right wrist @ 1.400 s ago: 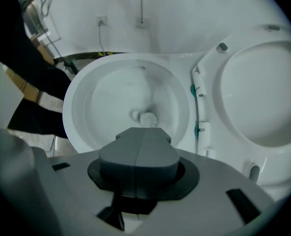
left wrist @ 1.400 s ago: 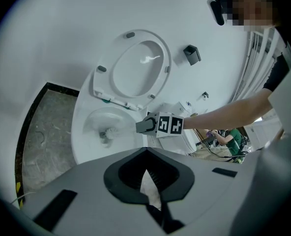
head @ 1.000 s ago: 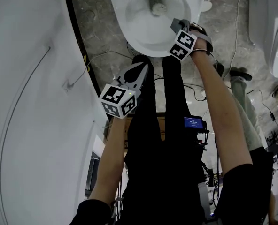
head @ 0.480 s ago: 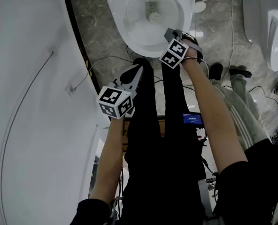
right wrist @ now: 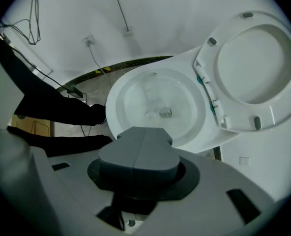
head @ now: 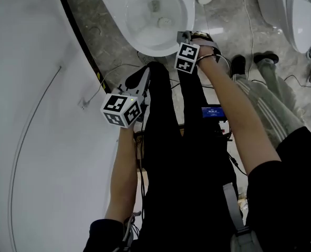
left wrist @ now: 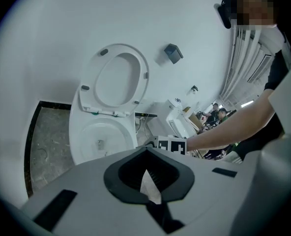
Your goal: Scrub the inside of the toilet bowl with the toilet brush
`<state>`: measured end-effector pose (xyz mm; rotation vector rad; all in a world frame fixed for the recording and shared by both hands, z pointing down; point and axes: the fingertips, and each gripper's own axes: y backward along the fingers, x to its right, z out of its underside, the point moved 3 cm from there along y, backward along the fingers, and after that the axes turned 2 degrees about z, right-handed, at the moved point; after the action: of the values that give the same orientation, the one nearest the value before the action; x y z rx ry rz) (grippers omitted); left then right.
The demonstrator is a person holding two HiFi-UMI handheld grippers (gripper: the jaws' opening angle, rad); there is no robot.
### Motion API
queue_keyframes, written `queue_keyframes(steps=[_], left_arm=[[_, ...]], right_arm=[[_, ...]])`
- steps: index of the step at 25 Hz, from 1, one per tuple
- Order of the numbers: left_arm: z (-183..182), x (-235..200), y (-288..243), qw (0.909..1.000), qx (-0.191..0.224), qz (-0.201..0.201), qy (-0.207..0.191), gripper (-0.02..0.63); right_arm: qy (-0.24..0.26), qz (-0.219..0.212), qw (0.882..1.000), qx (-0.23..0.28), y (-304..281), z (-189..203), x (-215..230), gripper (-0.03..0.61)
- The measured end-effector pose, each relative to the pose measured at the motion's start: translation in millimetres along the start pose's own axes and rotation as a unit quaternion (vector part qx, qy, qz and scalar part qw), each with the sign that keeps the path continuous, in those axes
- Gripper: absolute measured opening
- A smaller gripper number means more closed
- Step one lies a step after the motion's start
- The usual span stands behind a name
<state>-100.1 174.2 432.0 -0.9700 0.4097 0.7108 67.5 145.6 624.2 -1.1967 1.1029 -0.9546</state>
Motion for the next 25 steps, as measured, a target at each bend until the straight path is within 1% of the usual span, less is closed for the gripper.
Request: queue_keyframes(steps=[2, 4, 7, 9, 11, 13, 17, 19, 22, 25], left_arm=[[-2.4, 7.7, 5.3, 1.0000, 0.001, 0.000, -0.005, 0.007], [-5.3, 15.3, 9.6, 0.9999, 0.001, 0.000, -0.012, 0.006], [-8.6, 28.3, 16.1, 0.9998, -0.003, 0.003, -0.021, 0.007], [-12.3, 39.5, 22.4, 0.9996, -0.004, 0.006, -0.026, 0.006], [-18.8, 50.1, 29.4, 0.9995, -0.003, 0.007, -0.032, 0.006], [-27.3, 57.8, 35.8, 0.9993, -0.001, 0.006, -0.038, 0.007], [-42.2, 66.8, 48.6, 0.9990, 0.009, 0.002, -0.043, 0.006], [-47.7, 68.1, 54.7, 0.9990, 0.016, -0.001, -0.042, 0.006], [-52.4, 71.6, 61.0, 0.9990, 0.024, -0.003, -0.036, 0.006], [-57.8, 80.3, 64.4, 0.9988, 0.033, 0.002, -0.035, 0.006]], right_arm=[[-0.004, -0.003, 1.000, 0.001, 8.2, 6.2, -6.2, 0.158], [-0.023, -0.008, 1.000, 0.003, 15.3, 8.6, -9.9, 0.158], [-0.072, -0.021, 0.997, 0.002, 24.5, 6.6, -17.5, 0.158], [-0.113, -0.034, 0.993, 0.001, 31.6, 3.0, -24.3, 0.158], [-0.157, -0.050, 0.986, 0.002, 39.0, -1.1, -28.1, 0.158], [-0.202, -0.067, 0.977, 0.003, 46.2, -5.0, -25.9, 0.158], [-0.284, -0.100, 0.953, 0.019, 63.2, -10.2, -11.9, 0.158], [-0.303, -0.101, 0.947, 0.030, 75.0, -12.9, -2.5, 0.158], [-0.317, -0.102, 0.942, 0.045, 96.9, -13.7, 8.4, 0.158], [-0.342, -0.119, 0.929, 0.070, 124.7, -9.7, 17.4, 0.158]])
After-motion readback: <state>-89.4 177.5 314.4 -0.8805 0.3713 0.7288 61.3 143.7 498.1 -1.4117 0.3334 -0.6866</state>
